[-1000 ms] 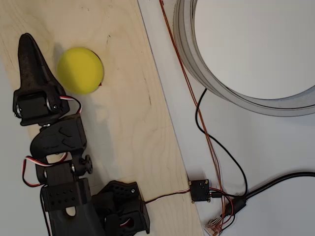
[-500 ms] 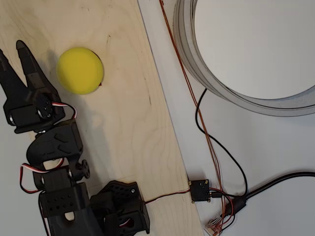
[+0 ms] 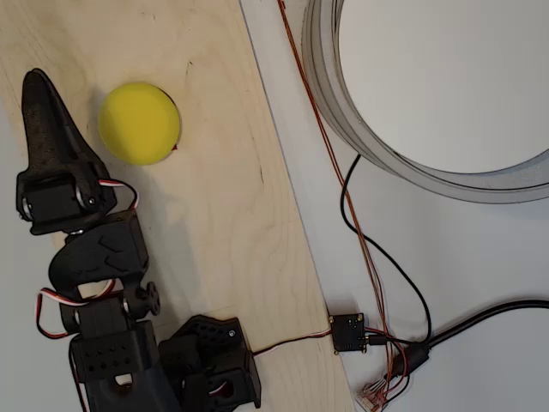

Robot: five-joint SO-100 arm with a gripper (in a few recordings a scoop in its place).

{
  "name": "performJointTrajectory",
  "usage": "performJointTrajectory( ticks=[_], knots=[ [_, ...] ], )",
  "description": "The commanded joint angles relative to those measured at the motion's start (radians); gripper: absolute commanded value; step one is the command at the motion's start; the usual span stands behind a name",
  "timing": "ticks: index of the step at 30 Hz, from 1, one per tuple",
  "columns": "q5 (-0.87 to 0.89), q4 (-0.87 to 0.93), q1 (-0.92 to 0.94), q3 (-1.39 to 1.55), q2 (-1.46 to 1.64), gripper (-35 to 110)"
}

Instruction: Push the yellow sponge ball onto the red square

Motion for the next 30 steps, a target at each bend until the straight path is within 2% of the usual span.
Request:
performJointTrajectory(
  ticks=[1,30],
  knots=[
    [-0.008,-0.006,0.009,-0.041,0.008,-1],
    [0.015,-0.011,0.018,-0.049,-0.051,-1]
  ],
)
